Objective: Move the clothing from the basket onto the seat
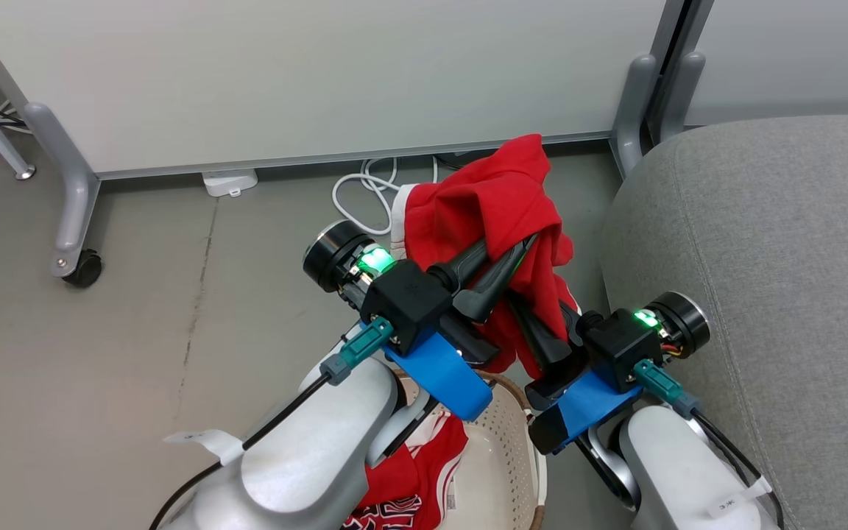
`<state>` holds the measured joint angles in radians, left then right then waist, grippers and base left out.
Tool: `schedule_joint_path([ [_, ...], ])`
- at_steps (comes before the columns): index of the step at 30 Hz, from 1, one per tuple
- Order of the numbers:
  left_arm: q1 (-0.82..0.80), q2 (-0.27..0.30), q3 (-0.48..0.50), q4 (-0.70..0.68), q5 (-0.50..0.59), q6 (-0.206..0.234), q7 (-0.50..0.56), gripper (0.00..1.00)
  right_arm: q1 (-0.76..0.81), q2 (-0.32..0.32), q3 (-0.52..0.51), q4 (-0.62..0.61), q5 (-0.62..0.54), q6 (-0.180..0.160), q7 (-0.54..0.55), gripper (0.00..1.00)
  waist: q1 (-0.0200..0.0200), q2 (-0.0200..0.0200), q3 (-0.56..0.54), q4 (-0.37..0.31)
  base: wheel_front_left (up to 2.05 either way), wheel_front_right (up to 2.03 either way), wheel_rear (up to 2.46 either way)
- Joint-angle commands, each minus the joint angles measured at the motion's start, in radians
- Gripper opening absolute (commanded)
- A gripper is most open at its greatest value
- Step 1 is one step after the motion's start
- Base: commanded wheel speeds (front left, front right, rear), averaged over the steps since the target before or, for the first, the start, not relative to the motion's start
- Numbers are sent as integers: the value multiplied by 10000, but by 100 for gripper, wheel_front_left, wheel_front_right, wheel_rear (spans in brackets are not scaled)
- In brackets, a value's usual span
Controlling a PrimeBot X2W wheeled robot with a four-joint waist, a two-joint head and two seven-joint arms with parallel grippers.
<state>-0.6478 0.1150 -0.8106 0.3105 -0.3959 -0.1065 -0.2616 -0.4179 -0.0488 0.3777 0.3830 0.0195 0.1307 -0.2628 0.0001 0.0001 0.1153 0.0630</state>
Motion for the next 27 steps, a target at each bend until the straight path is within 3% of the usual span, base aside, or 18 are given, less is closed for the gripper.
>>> schedule_joint_path([
  [1,-20,13,21,16,24,5,-52,0,-38,-29,12,-62,46,1,-31,0,-1,-1,-3,-6,0,0,0],
  [8,-42,-19,54,62,-9,27,-52,0,-18,-29,18,-85,110,1,-31,0,-1,-1,-14,4,0,0,0],
  [9,-19,-25,62,90,-40,33,-52,40,-11,-29,14,-80,118,1,-31,0,-1,-1,-17,7,0,0,0],
  [10,-9,-23,52,125,-54,32,-52,100,-8,-29,9,-72,126,1,-31,0,-1,-1,-19,9,0,0,0],
  [19,-34,2,34,212,7,73,-52,100,-5,-31,-68,0,210,1,-31,0,-1,-1,1,-5,0,0,0],
  [27,116,129,-36,298,4,98,-50,100,77,-31,-743,-95,183,1,-31,0,-1,-1,97,-119,0,0,0],
])
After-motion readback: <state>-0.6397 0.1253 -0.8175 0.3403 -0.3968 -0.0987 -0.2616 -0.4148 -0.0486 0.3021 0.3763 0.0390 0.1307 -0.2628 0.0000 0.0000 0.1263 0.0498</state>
